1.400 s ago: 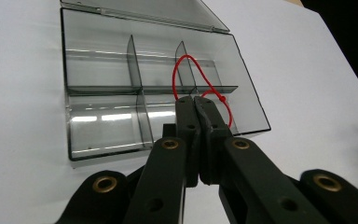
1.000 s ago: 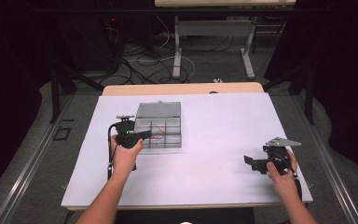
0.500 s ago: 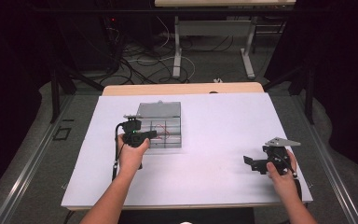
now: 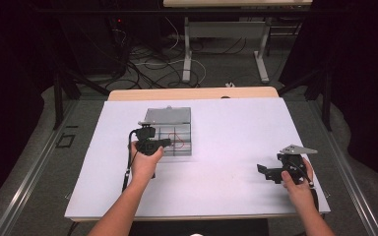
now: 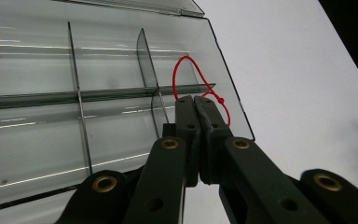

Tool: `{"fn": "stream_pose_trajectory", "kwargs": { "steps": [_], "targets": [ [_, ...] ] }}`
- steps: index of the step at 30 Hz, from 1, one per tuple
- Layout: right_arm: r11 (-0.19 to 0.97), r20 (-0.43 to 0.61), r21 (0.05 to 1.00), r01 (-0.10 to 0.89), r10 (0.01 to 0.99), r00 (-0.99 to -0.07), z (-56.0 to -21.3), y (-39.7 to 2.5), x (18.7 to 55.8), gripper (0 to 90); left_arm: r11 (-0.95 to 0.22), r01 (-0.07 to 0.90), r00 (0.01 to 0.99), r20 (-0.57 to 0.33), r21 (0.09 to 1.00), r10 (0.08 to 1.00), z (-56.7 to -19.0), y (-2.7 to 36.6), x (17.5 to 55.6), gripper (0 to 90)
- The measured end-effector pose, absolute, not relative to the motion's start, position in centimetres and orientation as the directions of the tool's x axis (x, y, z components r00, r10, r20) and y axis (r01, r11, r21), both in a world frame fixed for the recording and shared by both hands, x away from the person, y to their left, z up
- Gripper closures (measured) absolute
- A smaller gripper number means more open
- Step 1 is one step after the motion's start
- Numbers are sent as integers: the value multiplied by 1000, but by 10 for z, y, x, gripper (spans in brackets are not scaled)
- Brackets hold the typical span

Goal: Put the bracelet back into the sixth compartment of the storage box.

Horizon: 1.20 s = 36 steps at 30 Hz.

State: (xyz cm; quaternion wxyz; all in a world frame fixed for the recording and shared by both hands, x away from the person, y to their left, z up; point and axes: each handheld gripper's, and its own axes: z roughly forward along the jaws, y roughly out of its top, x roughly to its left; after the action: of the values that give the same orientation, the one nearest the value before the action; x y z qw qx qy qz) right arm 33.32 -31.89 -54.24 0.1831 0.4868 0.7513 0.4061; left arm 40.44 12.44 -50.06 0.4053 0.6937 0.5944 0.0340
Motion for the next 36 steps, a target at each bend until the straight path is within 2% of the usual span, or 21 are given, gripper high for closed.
{"fn": "stream_pose_trajectory", "kwargs": {
  "steps": [36],
  "targets": [
    [197, 130, 784, 589, 875, -466, -544, -317, 334, 35, 9, 829, 281, -430, 559, 858, -523, 103, 419, 899]
  ]
}}
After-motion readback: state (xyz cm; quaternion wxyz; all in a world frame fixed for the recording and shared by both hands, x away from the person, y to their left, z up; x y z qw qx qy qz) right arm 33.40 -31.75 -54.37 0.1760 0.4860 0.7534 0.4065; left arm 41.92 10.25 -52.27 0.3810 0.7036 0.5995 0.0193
